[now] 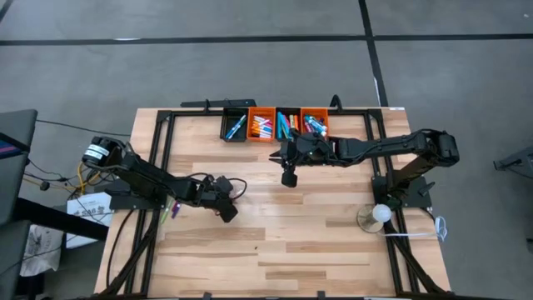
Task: Pick & Place Markers
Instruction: Put the red and white marker pen into the left black bin
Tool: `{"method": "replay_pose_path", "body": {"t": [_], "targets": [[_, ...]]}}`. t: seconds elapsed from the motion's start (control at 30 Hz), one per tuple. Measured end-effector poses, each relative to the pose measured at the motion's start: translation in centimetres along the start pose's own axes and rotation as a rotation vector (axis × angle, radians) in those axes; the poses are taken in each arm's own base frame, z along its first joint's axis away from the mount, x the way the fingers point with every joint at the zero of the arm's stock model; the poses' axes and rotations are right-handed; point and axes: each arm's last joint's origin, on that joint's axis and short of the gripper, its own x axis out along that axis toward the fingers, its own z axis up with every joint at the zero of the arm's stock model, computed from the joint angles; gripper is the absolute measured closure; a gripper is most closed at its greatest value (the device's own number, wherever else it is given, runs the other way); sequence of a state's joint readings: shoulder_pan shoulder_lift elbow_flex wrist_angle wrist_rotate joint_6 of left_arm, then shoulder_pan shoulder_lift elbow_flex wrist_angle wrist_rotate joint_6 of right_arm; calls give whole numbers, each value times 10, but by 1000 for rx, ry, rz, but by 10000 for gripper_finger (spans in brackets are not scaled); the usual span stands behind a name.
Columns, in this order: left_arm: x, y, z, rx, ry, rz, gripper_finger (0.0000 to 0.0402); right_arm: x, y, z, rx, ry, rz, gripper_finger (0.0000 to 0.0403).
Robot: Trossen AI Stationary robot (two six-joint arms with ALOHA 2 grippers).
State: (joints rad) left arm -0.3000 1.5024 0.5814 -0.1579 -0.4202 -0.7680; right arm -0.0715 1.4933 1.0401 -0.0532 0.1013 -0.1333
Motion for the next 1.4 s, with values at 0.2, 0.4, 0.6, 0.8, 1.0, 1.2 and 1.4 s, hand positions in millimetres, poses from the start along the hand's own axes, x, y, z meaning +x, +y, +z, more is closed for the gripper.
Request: {"method": "replay_pose_path", "body": {"t": [0.2, 0.4, 0.6, 0.8, 1.0, 1.2, 1.4], "targets": [[6, 12, -16, -21, 21, 36, 252, 0, 0, 0, 1, 0, 0, 360], [9, 18, -26, 0, 24, 30, 255, 0, 0, 0, 1, -1, 0, 360], [10, 22, -30, 45, 22, 46, 312, 0, 0, 0, 1, -1, 0, 360], [11, 22, -29, 66, -5, 40, 374, 0, -1, 0, -5, 0, -2, 360], [12, 20, -27, 53, -35, 26, 358, 1, -6, 0, -19, -23, 67, 360], [8, 18, -21, 25, -78, -10, 372, 1, -11, 3, -28, -63, 107, 360], [-11, 17, -8, 10, -174, -64, 369, 1, -19, 1, -96, -61, 86, 360]]}}
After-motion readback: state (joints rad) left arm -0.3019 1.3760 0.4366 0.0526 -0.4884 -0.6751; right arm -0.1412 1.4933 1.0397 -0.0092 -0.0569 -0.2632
